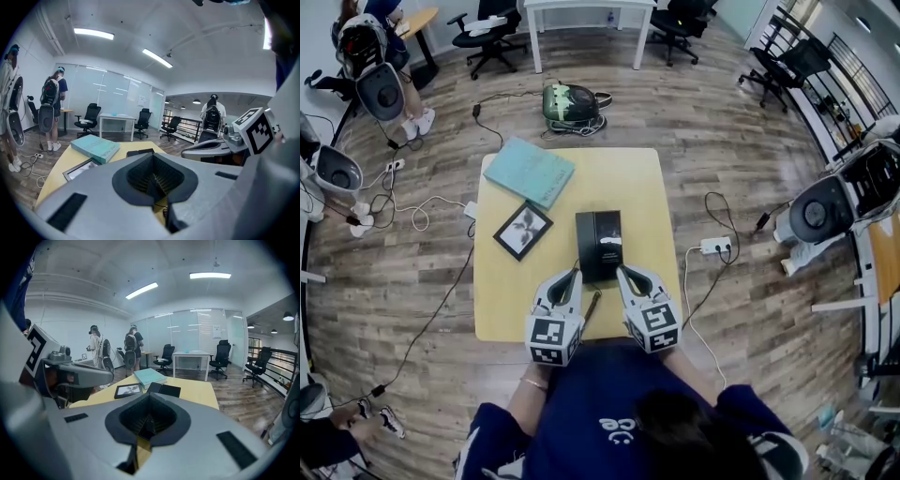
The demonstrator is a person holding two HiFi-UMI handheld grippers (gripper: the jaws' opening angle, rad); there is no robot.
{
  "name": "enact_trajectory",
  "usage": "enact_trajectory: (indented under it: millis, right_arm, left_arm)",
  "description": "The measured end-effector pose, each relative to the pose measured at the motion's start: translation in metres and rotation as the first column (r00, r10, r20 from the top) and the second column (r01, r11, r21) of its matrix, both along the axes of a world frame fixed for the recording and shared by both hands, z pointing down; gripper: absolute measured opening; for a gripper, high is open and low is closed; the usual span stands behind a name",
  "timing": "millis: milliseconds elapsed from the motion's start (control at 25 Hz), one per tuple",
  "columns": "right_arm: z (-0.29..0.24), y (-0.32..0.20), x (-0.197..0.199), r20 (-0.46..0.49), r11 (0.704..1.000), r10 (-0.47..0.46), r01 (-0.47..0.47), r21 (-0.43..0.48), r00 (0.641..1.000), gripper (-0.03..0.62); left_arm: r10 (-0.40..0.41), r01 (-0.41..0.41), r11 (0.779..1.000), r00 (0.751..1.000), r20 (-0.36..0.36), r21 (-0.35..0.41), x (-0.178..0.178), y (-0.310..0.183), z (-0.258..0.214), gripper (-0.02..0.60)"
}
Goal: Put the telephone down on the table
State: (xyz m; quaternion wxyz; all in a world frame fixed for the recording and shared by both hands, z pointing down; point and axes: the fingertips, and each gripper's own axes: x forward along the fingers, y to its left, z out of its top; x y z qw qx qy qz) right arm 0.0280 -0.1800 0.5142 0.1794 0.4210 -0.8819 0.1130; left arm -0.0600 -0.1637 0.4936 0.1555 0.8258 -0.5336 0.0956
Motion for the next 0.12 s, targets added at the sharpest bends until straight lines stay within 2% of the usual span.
enact_trajectory:
  millis: [120]
  right_arm:
    - [-0.0012,-0.003,-0.0002,-0.002,1.0,0.009,-0.009,0.003,1.0,0.008]
  left_arm:
    - [0.004,-0.004,1.0,1.0,-0.002,0.003,0.0008,-0.0026,-0.0013,0.003]
